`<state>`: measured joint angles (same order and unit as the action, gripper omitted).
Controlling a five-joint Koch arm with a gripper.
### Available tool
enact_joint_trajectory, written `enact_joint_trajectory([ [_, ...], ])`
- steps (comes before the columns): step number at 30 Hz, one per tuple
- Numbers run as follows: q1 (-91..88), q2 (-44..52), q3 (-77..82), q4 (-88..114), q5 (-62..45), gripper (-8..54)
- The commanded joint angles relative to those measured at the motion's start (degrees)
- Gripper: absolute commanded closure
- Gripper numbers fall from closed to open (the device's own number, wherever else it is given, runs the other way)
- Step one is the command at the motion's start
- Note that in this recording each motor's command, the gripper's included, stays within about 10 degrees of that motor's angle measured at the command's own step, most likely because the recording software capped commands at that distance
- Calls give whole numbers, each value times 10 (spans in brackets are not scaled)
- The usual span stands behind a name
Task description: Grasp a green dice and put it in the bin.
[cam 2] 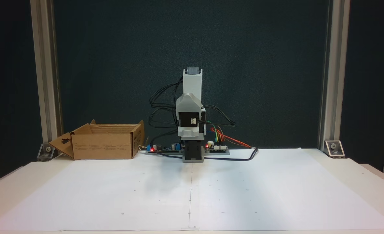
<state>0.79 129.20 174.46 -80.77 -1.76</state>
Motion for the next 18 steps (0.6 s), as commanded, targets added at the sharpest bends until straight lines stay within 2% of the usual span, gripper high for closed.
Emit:
enact_joint_trajectory([
  [1, 0, 63, 9, -36, 12, 11],
  [18, -1, 63, 47, -39, 12, 11],
])
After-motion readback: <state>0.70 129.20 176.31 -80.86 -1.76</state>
